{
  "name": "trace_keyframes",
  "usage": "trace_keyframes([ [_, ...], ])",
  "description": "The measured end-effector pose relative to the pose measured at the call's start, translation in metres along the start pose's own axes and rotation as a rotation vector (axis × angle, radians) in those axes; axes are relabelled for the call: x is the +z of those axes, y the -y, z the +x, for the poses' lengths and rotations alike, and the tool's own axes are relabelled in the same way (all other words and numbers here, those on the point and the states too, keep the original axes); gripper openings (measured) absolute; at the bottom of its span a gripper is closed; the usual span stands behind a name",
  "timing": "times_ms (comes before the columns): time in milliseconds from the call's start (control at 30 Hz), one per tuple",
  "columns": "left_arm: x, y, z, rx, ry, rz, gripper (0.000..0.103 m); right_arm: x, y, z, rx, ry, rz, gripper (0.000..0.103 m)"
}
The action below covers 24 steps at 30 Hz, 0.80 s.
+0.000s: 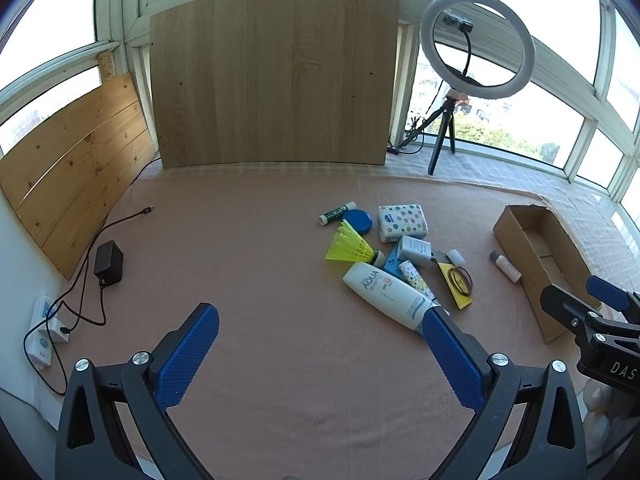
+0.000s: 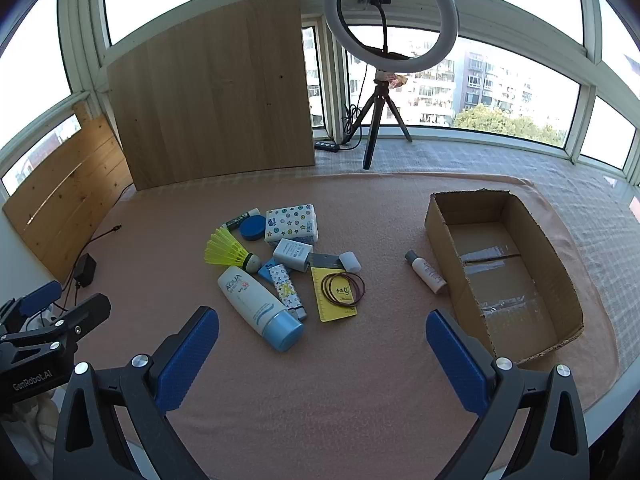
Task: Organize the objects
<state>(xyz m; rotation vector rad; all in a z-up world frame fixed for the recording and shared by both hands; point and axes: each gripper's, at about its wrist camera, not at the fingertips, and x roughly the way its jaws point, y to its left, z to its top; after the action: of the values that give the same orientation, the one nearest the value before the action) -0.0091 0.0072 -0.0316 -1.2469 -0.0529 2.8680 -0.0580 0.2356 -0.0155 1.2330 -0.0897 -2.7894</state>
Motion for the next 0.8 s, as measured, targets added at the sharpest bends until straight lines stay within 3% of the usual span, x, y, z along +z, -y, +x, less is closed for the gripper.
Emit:
trace_keyframes([
  [800, 0.0005, -0.0018, 0.0032, -0.006, -0.005, 0.002, 0.103, 0.0012, 0.0006, 0.0070, 0.012, -0.017, 0.001, 0.103],
])
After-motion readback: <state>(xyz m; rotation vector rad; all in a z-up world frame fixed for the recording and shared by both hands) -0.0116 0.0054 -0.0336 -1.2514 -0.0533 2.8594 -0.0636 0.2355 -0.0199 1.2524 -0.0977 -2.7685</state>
